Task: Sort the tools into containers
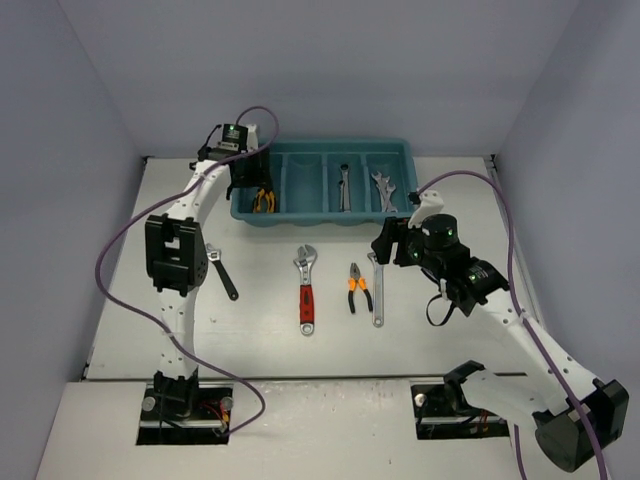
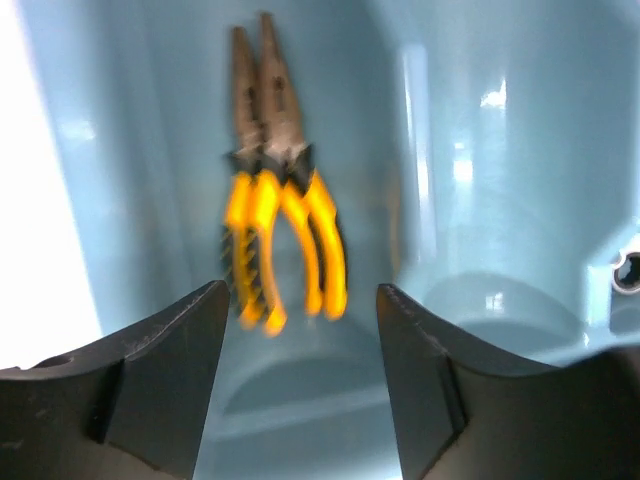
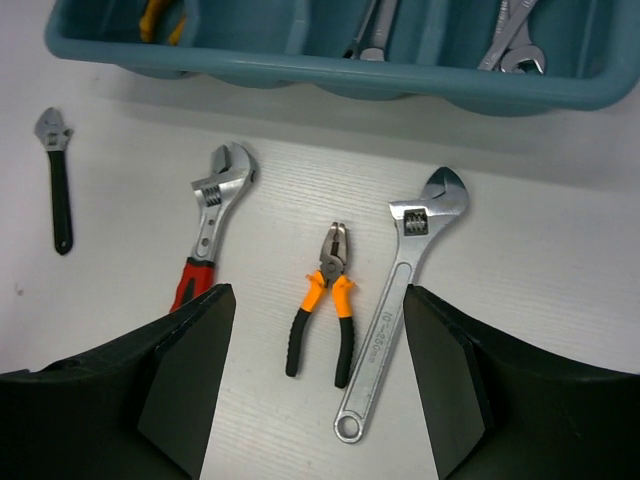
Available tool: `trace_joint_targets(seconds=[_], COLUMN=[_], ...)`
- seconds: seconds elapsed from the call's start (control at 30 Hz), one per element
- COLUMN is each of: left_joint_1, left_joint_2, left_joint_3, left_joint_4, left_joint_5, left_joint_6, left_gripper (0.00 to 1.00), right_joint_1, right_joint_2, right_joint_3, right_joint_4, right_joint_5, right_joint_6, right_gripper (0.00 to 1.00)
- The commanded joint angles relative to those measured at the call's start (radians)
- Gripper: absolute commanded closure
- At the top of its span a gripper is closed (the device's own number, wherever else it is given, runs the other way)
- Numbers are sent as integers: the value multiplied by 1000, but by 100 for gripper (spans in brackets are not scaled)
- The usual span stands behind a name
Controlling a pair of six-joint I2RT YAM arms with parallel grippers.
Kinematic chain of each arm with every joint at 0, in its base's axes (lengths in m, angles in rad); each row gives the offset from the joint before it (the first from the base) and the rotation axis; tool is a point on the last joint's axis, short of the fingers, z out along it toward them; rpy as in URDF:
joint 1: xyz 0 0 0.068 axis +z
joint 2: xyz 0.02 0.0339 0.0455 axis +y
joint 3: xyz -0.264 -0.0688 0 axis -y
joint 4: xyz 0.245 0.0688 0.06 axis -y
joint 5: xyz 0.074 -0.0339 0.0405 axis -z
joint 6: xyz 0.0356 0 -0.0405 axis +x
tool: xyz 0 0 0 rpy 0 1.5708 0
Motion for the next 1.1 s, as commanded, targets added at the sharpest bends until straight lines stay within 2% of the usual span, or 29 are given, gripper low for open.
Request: trace_joint_targets(seconds=[0.0,0.1,0.23,0.37,0.5,0.63,0.77,1.07], left_joint_1=[-74,-179,-332,-487,-621,-679,-711,-769], left_joint_2=[-288,-389,-480,-491,-416,-314,-266,-190], left_joint_3=[-83,-183,-345,-441,-450,-434,-459,-460], left_joint_4=[0,-48,-59,-58,-54,-54,-53,-34], left_joint_5=[-151,-262,-281,-284,-307,-281,-278,-248], left_joint_6=[30,-48,-251,-428,-512,-577,-613,-631], left_gripper=[43,43,43,43,43,43,48,53], right_joint_1=[0,-4,-17,-40,-86,-133,-176,-192], right_joint_2=[36,55,61,32,-2,-37,-77,-116], right_joint_3=[39,47,47,31,11,-9,-25,-56], right_joint_4=[22,18,14,8,-4,-18,-38,-67], right_joint_5=[101,150,181,200,189,152,119,86], right_joint_6=[-19,-12,-5,5,14,17,17,27], right_gripper=[34,34,35,35,35,35,35,35])
